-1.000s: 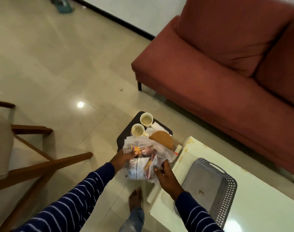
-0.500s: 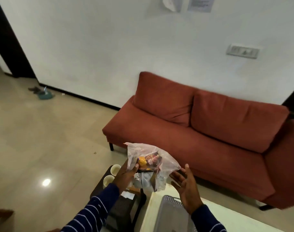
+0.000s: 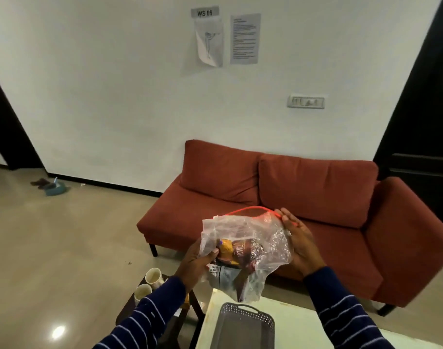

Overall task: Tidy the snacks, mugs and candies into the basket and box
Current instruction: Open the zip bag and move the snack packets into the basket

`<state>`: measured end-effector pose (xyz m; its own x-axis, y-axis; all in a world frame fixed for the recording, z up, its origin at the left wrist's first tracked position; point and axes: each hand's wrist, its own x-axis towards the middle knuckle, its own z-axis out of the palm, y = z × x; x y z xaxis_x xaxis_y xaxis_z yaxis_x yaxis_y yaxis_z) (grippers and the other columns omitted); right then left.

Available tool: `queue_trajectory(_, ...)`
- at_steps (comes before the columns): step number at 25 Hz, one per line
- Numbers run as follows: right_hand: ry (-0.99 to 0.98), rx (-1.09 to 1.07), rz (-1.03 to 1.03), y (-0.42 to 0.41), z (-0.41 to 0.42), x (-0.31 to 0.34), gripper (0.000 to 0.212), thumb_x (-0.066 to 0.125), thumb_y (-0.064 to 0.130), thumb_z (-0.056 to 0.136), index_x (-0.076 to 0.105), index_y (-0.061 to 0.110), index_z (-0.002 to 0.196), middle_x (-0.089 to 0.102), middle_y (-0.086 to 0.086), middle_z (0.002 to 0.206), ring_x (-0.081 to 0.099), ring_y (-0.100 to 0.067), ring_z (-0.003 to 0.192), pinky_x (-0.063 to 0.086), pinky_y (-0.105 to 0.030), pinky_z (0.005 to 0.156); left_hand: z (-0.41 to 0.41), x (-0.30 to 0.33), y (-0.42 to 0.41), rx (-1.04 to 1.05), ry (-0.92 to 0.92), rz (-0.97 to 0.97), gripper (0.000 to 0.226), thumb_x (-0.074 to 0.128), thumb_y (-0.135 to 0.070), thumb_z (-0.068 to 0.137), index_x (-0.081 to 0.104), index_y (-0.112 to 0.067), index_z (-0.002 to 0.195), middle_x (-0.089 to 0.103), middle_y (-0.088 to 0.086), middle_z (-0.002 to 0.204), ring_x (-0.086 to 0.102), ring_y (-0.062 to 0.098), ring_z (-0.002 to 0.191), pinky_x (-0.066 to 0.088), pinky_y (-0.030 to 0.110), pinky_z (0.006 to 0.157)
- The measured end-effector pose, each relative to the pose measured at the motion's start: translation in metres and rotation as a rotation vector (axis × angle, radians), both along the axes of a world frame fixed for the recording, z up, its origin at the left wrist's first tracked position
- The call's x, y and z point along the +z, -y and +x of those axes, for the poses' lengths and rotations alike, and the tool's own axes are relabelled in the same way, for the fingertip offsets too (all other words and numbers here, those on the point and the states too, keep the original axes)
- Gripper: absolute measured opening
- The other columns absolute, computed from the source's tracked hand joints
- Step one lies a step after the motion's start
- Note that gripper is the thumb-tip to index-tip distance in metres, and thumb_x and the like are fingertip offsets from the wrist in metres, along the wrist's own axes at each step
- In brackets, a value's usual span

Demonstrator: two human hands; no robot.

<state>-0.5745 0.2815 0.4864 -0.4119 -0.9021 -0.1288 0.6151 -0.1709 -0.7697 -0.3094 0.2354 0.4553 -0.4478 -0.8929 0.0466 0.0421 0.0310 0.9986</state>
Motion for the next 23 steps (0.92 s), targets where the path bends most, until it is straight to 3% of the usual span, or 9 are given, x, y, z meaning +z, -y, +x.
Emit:
queue_trajectory(2, -0.101, -0.037, -0.051, -0.011, -0.017, 0.016, 0.025, 0.055, 0.003, 0.095, 0.063, 0.006, 0.119, 0.076, -0.006, 0.103, 0.073, -0.011, 0.089, 0.059, -0.023, 0.072, -0.012, 0.008, -0.010, 0.014, -0.049, 0.006, 0.025, 0.060, -0.016, 0.092, 0.073, -0.032, 0.107, 0.075, 0.000, 0.106, 0.071, 0.017, 0.098, 0.056, 0.024, 0.073)
queue_trajectory(4, -0.173, -0.052, -0.103, -0.020, -0.025, 0.032, 0.021, 0.055, 0.001, 0.095, 0.067, 0.009, 0.110, 0.076, -0.006, 0.102, 0.072, -0.011, 0.086, 0.058, -0.021, 0.071, -0.020, 0.012, -0.018, -0.006, -0.069, 0.014, 0.016, 0.063, -0.022, 0.090, 0.072, -0.020, 0.104, 0.074, 0.008, 0.101, 0.068, 0.029, 0.094, 0.056, 0.032, 0.072)
queue_trajectory(9, -0.241, -0.007, -0.253, -0.036, -0.033, 0.073, 0.017, 0.058, 0.003, 0.089, 0.068, 0.006, 0.103, 0.077, -0.009, 0.095, 0.073, -0.011, 0.083, 0.058, -0.019, 0.070, -0.044, 0.016, -0.031, -0.144, -0.181, 0.236, 0.043, 0.063, -0.013, 0.079, 0.061, -0.012, 0.122, 0.067, 0.022, 0.115, 0.068, 0.037, 0.098, 0.057, 0.046, 0.075)
queue_trajectory(11, -0.303, 0.009, -0.309, -0.040, -0.037, 0.092, 0.019, 0.062, 0.007, 0.084, 0.069, 0.007, 0.101, 0.076, -0.012, 0.098, 0.074, -0.014, 0.084, 0.058, -0.020, 0.072, -0.052, 0.026, -0.029, -0.198, -0.309, 0.366, 0.047, 0.064, -0.022, 0.082, 0.060, -0.014, 0.128, 0.067, 0.021, 0.120, 0.066, 0.038, 0.104, 0.056, 0.047, 0.078)
queue_trajectory(13, -0.368, 0.023, -0.350, -0.042, -0.039, 0.106, 0.019, 0.063, 0.007, 0.083, 0.070, 0.007, 0.100, 0.075, -0.014, 0.101, 0.074, -0.016, 0.084, 0.059, -0.022, 0.073, -0.059, 0.038, -0.021, -0.212, -0.323, 0.429, 0.043, 0.056, -0.038, 0.094, 0.061, -0.013, 0.129, 0.064, 0.021, 0.125, 0.062, 0.039, 0.114, 0.051, 0.053, 0.092)
queue_trajectory(15, -0.417, 0.026, -0.374, -0.042, -0.044, 0.116, 0.018, 0.062, 0.006, 0.084, 0.071, 0.007, 0.100, 0.075, -0.015, 0.102, 0.074, -0.017, 0.084, 0.059, -0.024, 0.075, -0.066, 0.055, -0.012, -0.153, -0.267, 0.332, 0.042, 0.050, -0.046, 0.097, 0.065, -0.015, 0.122, 0.066, 0.017, 0.124, 0.062, 0.038, 0.113, 0.050, 0.052, 0.095)
queue_trajectory(18, -0.471, 0.016, -0.391, -0.042, -0.056, 0.127, 0.018, 0.063, 0.006, 0.085, 0.073, 0.009, 0.100, 0.075, -0.014, 0.105, 0.073, -0.017, 0.087, 0.059, -0.027, 0.076, -0.070, 0.089, 0.000, 0.012, -0.224, 0.056, 0.045, 0.053, -0.045, 0.091, 0.066, -0.004, 0.103, 0.065, 0.015, 0.096, 0.058, 0.033, 0.086, 0.052, 0.037, 0.071)
queue_trajectory(20, -0.499, 0.016, -0.389, -0.044, -0.068, 0.129, 0.018, 0.063, 0.009, 0.086, 0.074, 0.012, 0.100, 0.074, -0.013, 0.108, 0.072, -0.017, 0.092, 0.059, -0.028, 0.077, -0.069, 0.107, 0.008, 0.096, -0.192, -0.122, 0.046, 0.052, -0.043, 0.091, 0.064, 0.000, 0.100, 0.060, 0.010, 0.084, 0.054, 0.025, 0.078, 0.050, 0.031, 0.066)
queue_trajectory(23, -0.527, 0.019, -0.364, -0.044, -0.085, 0.128, 0.020, 0.065, 0.015, 0.086, 0.074, 0.015, 0.105, 0.073, -0.010, 0.112, 0.070, -0.017, 0.098, 0.058, -0.029, 0.078, -0.068, 0.137, 0.015, 0.157, -0.153, -0.360, 0.024, 0.052, -0.026, 0.098, 0.071, -0.012, 0.103, 0.062, 0.006, 0.080, 0.056, 0.016, 0.073, 0.050, 0.024, 0.065)
